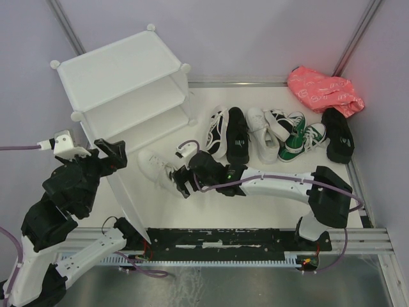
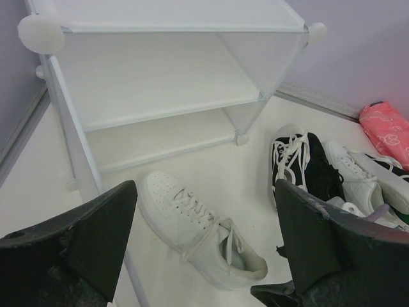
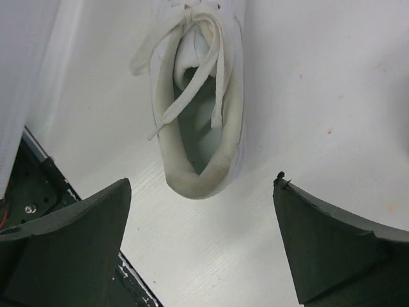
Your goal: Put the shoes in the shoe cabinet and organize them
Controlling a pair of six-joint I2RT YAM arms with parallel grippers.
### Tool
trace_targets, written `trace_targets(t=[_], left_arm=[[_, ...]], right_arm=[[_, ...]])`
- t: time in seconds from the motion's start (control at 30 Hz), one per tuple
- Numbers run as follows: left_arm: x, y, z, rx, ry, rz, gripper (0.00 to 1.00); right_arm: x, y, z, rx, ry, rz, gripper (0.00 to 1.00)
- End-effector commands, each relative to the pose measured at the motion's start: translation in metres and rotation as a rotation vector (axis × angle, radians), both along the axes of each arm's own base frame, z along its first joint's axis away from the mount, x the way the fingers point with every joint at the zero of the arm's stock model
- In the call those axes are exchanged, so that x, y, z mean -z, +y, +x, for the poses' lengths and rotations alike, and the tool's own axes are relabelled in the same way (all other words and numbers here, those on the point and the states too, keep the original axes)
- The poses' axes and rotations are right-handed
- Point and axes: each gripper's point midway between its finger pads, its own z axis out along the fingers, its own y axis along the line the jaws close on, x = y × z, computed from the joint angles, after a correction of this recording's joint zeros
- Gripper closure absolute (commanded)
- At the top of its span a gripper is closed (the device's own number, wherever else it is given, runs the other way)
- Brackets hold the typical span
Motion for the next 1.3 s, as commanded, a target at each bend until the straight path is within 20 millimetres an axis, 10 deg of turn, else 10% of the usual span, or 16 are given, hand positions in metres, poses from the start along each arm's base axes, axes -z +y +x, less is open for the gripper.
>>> trace_targets(t=[0.0, 0.33, 0.77, 1.0, 1.27], left_arm=[[0.002, 0.003, 0.001, -0.019, -0.005, -0.002, 0.06], [0.001, 0.007, -0.003, -0.024, -0.011, -0.013, 0.06], [0.0, 0.021, -0.014, -0.056, -0.019, -0.026, 0.06], [-0.004, 0.023, -0.016, -0.058, -0.027, -0.037, 0.07], [-0.02, 0.016, -0.012, -0.032, -0.05, -0.031, 0.07]], right_arm=[[-0.044, 0.004, 0.008, 0.021, -0.05, 0.081, 0.01], [-0.016, 0.031, 0.043, 0.062, 0.061, 0.057, 0.11], [0.05, 0.036, 0.035, 0.007, 0.207, -0.049, 0.59], [0.02, 0.038, 0.039, 0.06, 0.14, -0.023, 0.98], [-0.066, 0.019, 0.06, 0.231, -0.021, 0.049, 1.0]])
